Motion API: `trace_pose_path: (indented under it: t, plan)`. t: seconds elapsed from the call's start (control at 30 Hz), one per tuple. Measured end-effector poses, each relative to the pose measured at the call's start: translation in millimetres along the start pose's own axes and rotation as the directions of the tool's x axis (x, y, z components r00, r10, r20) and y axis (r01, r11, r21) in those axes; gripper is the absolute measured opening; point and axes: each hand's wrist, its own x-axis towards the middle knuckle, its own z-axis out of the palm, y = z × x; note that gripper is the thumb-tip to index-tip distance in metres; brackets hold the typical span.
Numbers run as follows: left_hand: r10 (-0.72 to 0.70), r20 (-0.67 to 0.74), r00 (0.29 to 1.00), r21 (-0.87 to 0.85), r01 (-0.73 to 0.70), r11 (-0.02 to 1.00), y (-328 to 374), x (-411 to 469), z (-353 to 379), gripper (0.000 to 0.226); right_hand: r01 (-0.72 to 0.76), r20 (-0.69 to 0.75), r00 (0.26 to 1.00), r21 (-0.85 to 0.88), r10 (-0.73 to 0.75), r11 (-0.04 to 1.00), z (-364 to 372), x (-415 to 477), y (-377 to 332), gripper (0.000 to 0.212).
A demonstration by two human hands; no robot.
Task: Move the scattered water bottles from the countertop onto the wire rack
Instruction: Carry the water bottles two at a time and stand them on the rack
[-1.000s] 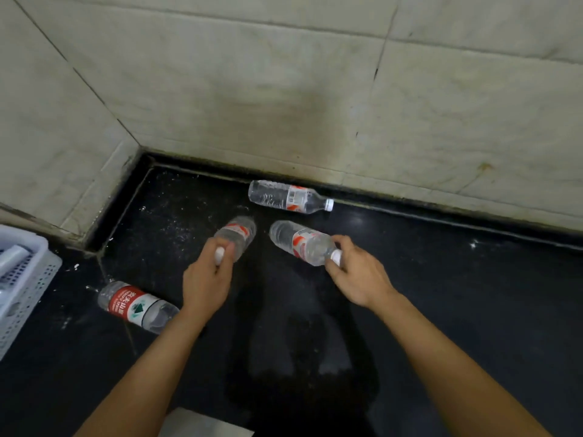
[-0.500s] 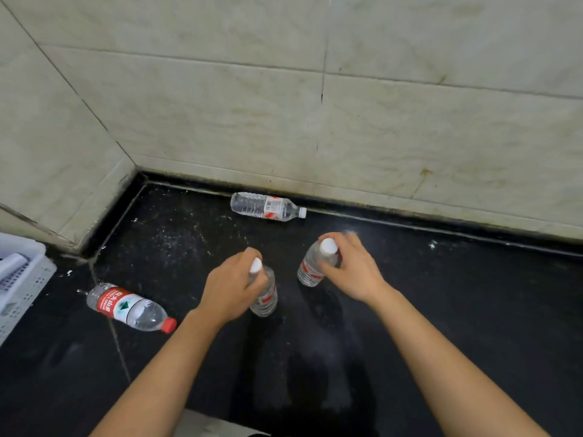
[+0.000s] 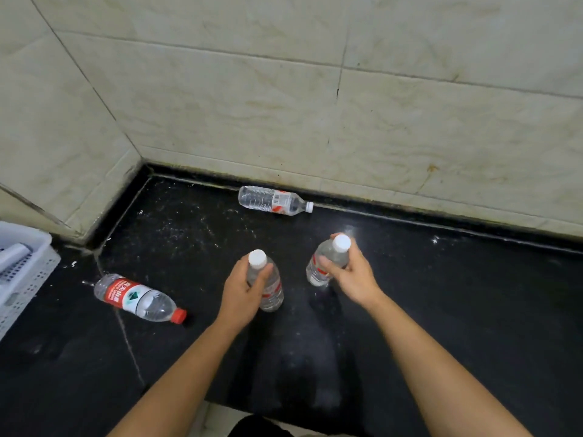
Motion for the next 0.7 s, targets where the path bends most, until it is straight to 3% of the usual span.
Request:
trace_pose_path:
  t: [0.07, 0.17, 0.4, 0.57, 0.7]
  plan:
    - [-0.04, 0.046, 0.998, -0.09, 0.043, 0.995, -5, 13, -5, 0.037, -0.089, -0.082, 0.991, 0.156, 0.102, 0.984, -6, -11, 3, 0.04]
    - [-0.072, 0.114, 0.991, -0.156, 0.09, 0.984, -3, 36, -13, 0.022, -0.152, -0.187, 0.961, 0.266, 0.206, 0.952, -17, -39, -6, 0.036]
    - [0.051, 0.358, 0.932, -0.399, 0.104, 0.911, 86, 36, 29, 0.023, -0.047, -0.342, 0.916, 0.423, 0.208, 0.905, -69, -108, -28, 0.028]
    - [0.166, 0.548, 0.82, -0.501, 0.163, 0.85, 178, -24, 87, 0.025, 0.054, -0.47, 0.863, 0.452, 0.186, 0.891, -125, -180, -34, 0.027]
    - [0.229, 0.665, 0.711, -0.499, 0.194, 0.845, 230, -99, 132, 0.041, 0.154, -0.609, 0.768, 0.48, 0.201, 0.864, -177, -257, -18, 0.039]
